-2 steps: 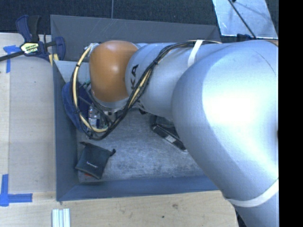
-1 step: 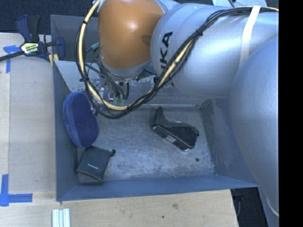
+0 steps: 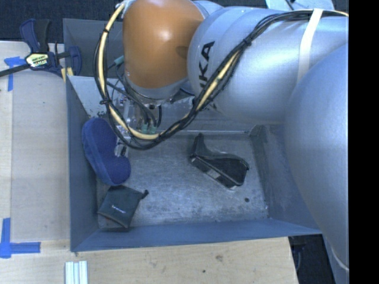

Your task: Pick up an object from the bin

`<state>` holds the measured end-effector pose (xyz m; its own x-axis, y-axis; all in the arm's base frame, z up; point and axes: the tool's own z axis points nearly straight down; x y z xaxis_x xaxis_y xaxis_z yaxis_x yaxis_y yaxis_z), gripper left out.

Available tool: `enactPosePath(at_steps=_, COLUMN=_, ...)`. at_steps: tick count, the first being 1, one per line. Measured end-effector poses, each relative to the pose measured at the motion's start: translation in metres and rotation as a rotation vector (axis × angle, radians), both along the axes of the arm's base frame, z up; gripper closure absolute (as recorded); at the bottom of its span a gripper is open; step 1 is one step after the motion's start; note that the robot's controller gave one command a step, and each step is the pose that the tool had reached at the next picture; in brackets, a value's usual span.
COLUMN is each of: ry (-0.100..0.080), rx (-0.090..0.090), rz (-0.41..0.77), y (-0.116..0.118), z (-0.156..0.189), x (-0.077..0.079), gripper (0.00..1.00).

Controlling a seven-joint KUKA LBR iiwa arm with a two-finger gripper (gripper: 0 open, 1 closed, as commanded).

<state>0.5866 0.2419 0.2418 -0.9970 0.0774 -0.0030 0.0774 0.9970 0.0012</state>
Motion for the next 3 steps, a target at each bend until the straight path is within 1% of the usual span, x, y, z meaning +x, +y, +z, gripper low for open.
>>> enactPosePath(at_steps=1, ry=0.005, rx=-0.002, rz=0.68, y=-0.029, z=-0.092, x=-0.032, gripper=0.0)
enactPosePath(at_steps=2, ry=-0.008, rx=0.0, rz=0.683, y=-0.027, z=-0.172, x=-0.011, gripper=0.0)
enactPosePath(at_steps=3, ry=0.006, rx=-0.002, rz=0.683, y=-0.028, z=-0.171, x=-0.014, gripper=1.0)
